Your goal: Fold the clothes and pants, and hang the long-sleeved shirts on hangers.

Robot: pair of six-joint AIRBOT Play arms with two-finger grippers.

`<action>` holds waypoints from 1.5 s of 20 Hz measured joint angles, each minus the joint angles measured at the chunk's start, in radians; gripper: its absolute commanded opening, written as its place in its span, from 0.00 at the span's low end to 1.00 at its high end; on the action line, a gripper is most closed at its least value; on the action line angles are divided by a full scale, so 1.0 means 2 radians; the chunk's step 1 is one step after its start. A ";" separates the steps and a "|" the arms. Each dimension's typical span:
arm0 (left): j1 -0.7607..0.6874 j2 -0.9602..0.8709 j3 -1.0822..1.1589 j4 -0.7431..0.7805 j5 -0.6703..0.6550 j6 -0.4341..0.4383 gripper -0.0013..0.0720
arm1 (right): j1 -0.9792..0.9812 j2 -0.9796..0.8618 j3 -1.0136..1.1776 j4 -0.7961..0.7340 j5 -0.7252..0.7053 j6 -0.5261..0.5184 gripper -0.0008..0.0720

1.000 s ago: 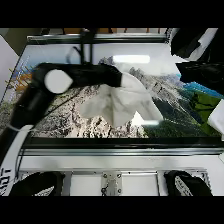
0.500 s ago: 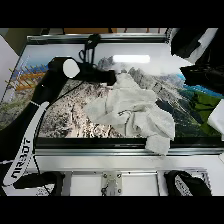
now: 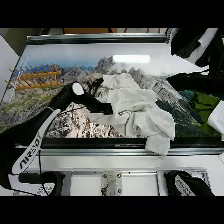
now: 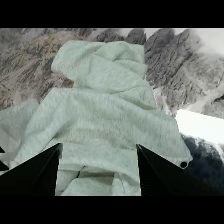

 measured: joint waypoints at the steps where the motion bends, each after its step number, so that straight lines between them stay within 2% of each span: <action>1: -0.012 -0.015 0.011 -0.005 -0.002 0.011 0.88 | 0.000 -0.006 0.000 0.000 0.007 0.000 0.70; 2: -0.023 -0.029 0.023 -0.010 -0.005 0.019 0.88 | 0.000 -0.012 0.000 0.000 0.012 0.000 0.70; 3: -0.034 -0.044 0.038 -0.013 -0.012 0.025 0.78 | 0.000 -0.015 0.000 0.000 0.016 0.001 0.70; 4: -0.043 -0.057 0.050 -0.016 -0.019 0.030 0.49 | 0.000 -0.018 0.000 0.000 0.019 0.002 0.70; 5: -0.050 -0.067 0.061 -0.017 -0.026 0.034 0.30 | 0.000 -0.020 0.000 0.000 0.022 0.002 0.70; 6: -0.055 -0.078 0.070 -0.019 -0.036 0.037 0.21 | 0.000 -0.022 0.000 0.000 0.024 0.004 0.70; 7: -0.057 -0.085 0.076 -0.020 -0.046 0.038 0.05 | 0.000 -0.023 0.000 0.000 0.026 0.008 0.70; 11: -0.044 -0.094 0.079 -0.023 -0.076 0.043 0.05 | 0.000 -0.024 0.000 0.000 0.031 0.020 0.70; 13: -0.013 -0.076 0.081 -0.022 -0.078 0.043 0.05 | 0.000 -0.025 0.000 0.000 0.034 0.024 0.70; 20: 0.184 0.032 0.186 0.053 -0.018 0.004 0.05 | 0.000 -0.025 0.000 0.000 0.046 0.034 0.67; 21: 0.209 0.040 0.204 0.060 -0.008 0.000 0.27 | 0.000 -0.025 0.000 0.000 0.047 0.038 0.67; 22: 0.229 0.046 0.217 0.067 0.002 -0.002 0.77 | 0.000 -0.025 0.000 0.000 0.047 0.041 0.67; 23: 0.245 0.050 0.227 0.071 0.007 -0.004 0.83 | 0.000 -0.025 0.000 0.000 0.047 0.044 0.67; 27: 0.273 0.061 0.224 0.078 -0.002 -0.028 0.83 | 0.000 -0.025 0.000 0.000 0.049 0.053 0.67; 30: 0.244 0.079 0.155 0.079 -0.014 -0.037 0.83 | 0.000 -0.025 0.000 0.000 0.049 0.060 0.67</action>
